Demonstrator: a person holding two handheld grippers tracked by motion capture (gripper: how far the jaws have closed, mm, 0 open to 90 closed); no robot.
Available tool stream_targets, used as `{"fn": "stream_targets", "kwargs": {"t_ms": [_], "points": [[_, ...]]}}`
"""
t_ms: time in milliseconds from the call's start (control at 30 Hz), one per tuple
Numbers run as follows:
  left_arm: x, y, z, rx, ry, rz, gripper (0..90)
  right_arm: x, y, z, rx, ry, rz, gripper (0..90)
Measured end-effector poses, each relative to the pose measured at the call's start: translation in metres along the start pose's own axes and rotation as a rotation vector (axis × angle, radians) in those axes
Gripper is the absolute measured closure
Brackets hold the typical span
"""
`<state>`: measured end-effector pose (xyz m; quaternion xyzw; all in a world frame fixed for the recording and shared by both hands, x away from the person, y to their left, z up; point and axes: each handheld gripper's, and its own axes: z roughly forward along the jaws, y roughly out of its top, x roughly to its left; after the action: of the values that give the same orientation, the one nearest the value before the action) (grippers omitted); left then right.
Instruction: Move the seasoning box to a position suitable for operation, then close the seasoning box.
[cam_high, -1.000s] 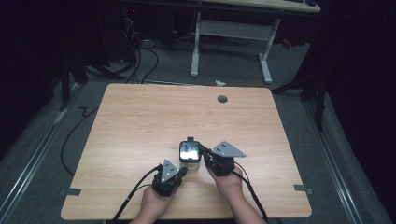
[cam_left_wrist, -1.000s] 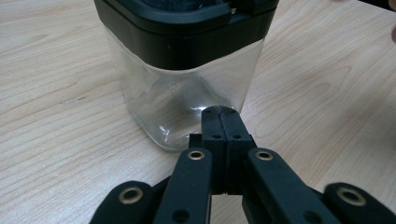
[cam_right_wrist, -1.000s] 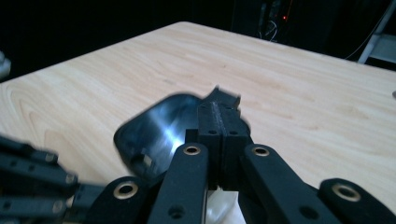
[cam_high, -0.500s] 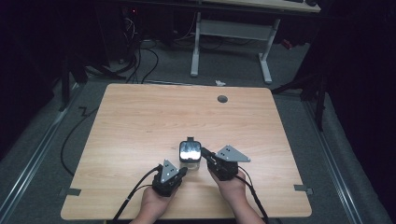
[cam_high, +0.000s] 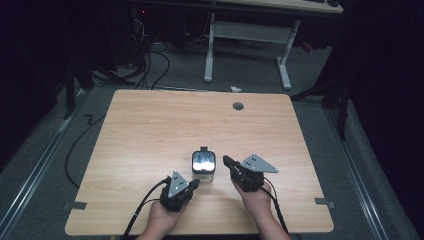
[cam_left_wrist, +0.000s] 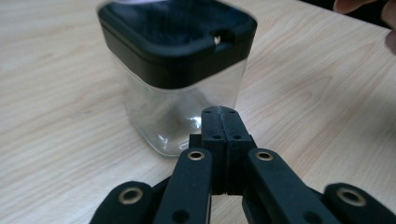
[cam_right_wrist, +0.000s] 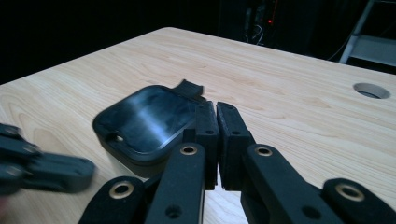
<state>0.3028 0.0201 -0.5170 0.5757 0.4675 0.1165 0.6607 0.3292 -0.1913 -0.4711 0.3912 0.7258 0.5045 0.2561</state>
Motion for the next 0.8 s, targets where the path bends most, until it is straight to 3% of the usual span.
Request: {"fn": "stream_targets", "kwargs": {"t_ms": [233, 467, 633, 733, 800], "points": [[0.007, 0.016, -0.021, -0.008, 0.008, 0.02, 90.0, -0.016, -0.005, -0.012, -0.007, -0.037, 0.021, 88.0], [0.039, 0.035, -0.038, -0.063, 0.083, 0.023, 88.7, -0.035, -0.017, -0.026, 0.005, -0.094, 0.05, 87.1], [0.078, 0.051, -0.048, -0.107, 0.19, 0.02, 87.5, -0.051, -0.028, -0.037, 0.029, -0.142, 0.071, 85.9], [0.109, 0.058, -0.052, -0.118, 0.33, 0.088, 85.2, -0.061, -0.035, -0.045, 0.032, -0.175, 0.079, 84.6], [0.122, 0.06, -0.061, -0.148, 0.375, 0.075, 81.7, -0.068, -0.043, -0.052, 0.033, -0.203, 0.094, 82.5]]}}
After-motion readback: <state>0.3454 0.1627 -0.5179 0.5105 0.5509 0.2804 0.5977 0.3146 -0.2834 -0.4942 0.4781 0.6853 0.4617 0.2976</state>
